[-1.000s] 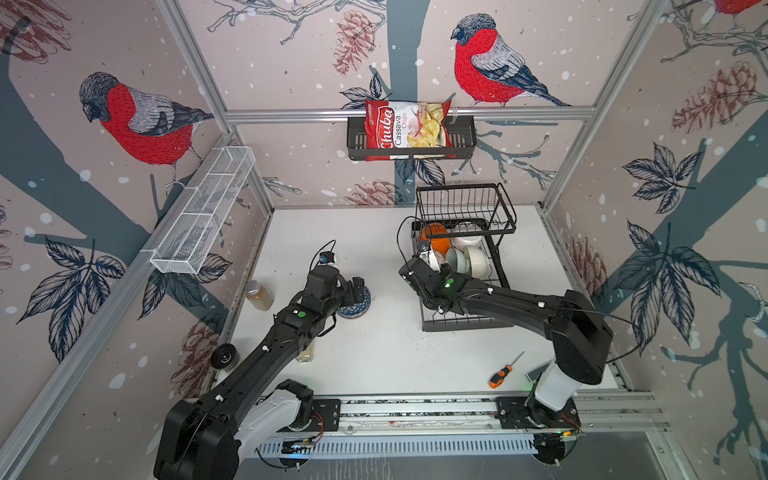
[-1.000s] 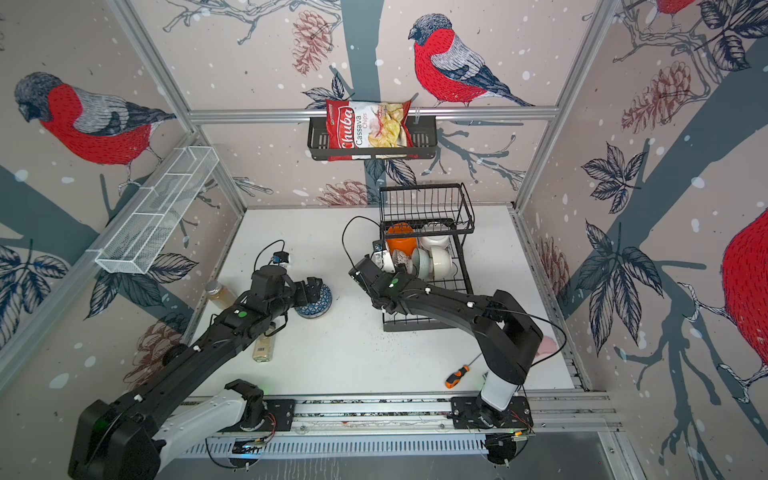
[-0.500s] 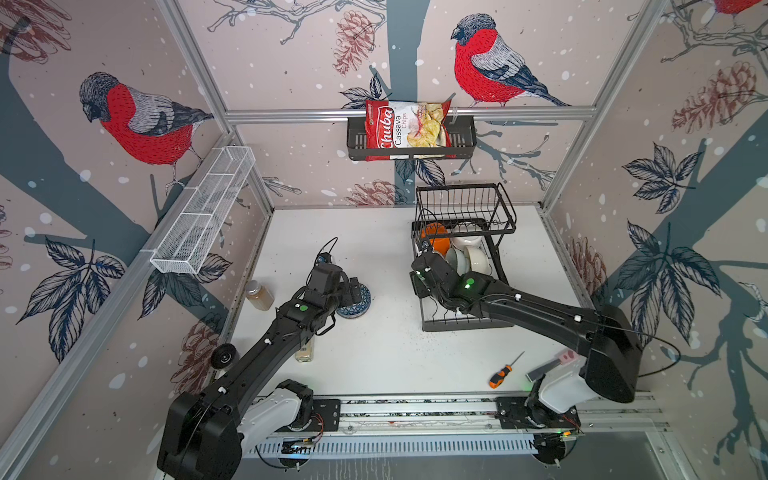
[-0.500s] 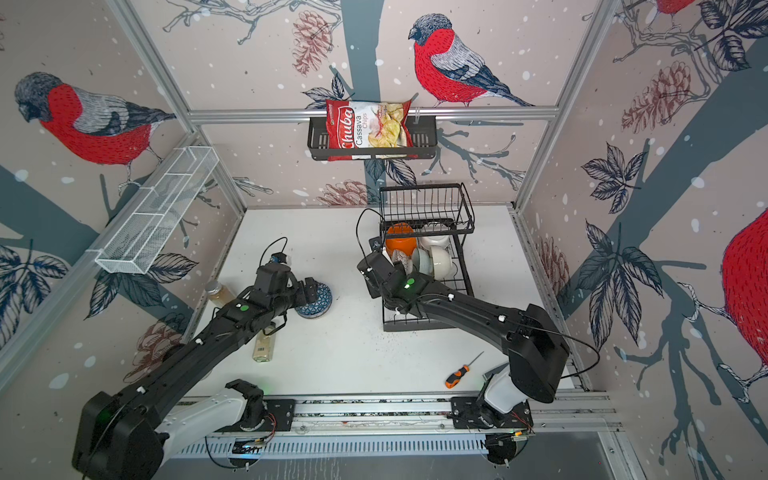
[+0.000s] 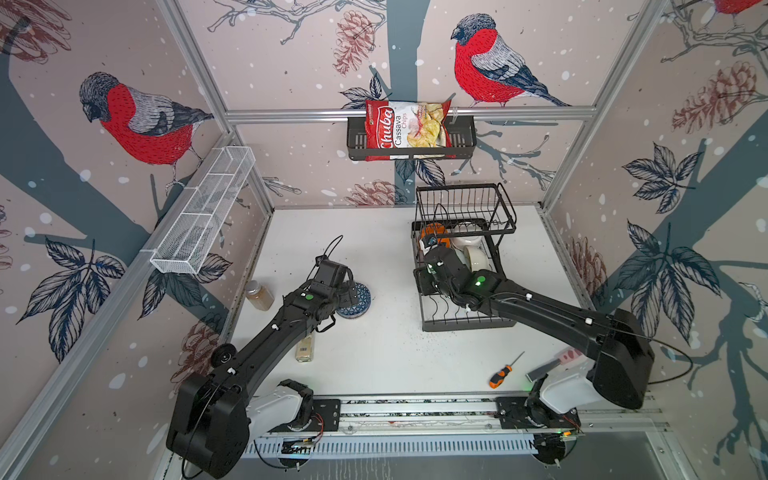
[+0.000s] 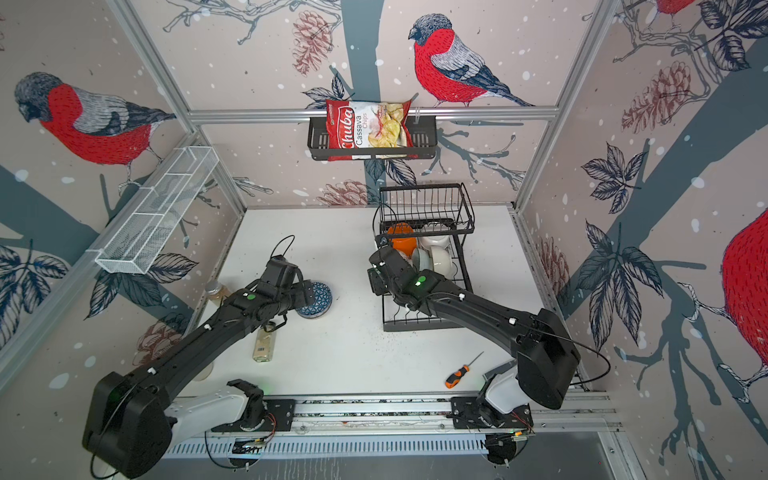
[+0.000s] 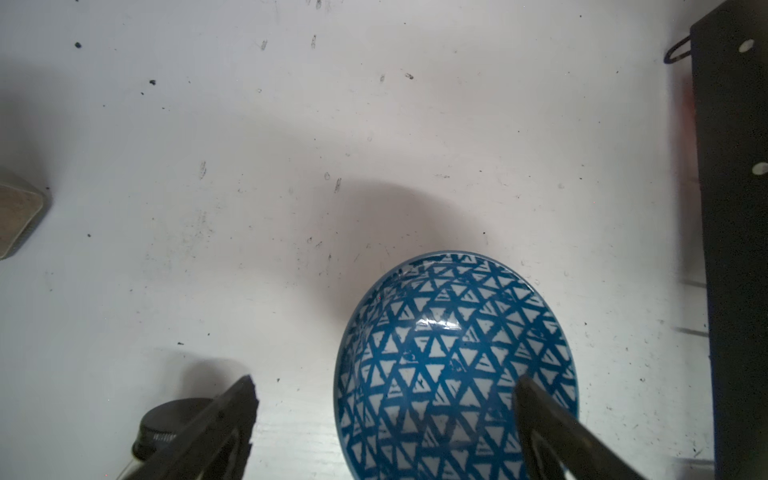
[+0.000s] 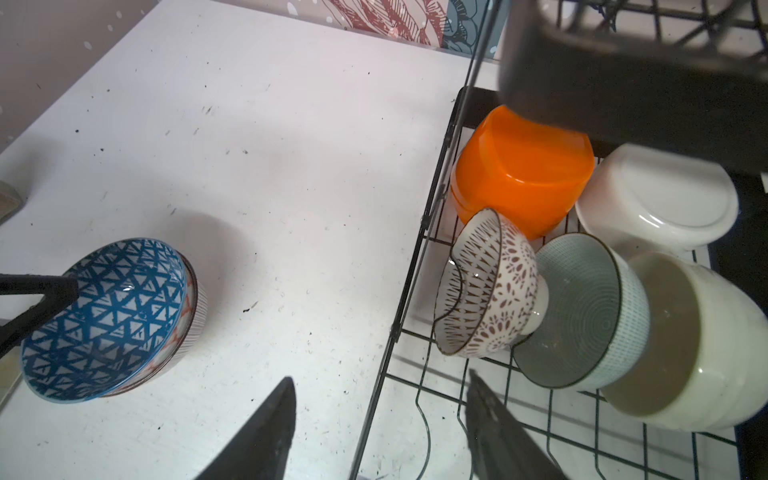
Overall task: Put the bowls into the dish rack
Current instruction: 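Lower the left gripper onto the blue-patterned bowl rim and grasp it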
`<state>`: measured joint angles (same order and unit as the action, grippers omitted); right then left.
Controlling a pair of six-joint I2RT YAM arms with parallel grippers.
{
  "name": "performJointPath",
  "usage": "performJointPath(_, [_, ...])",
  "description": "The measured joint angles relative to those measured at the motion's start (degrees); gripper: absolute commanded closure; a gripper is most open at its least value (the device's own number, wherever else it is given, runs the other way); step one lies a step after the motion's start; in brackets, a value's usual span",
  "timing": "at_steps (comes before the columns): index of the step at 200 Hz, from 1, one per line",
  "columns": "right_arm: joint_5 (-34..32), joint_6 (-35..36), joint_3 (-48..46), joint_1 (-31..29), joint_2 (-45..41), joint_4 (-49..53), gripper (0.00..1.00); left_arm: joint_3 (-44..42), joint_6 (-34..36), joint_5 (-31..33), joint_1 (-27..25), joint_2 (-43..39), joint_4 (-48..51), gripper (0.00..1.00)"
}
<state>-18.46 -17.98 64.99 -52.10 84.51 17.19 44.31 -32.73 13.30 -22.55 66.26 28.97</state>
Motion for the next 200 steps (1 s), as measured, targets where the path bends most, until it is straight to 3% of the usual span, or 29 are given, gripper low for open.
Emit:
performJointPath(91, [2.54,1.31,-2.78,2.86,-4.09,-3.45,0.34,1.16,-1.4,1.27,0.0,4.9,5.14,0.22])
performJointPath(200, [3.41,1.51,-4.48,3.89,-4.15,-4.31,0.34,2.67,-1.4,0.11,0.0,9.01,6.16,0.64])
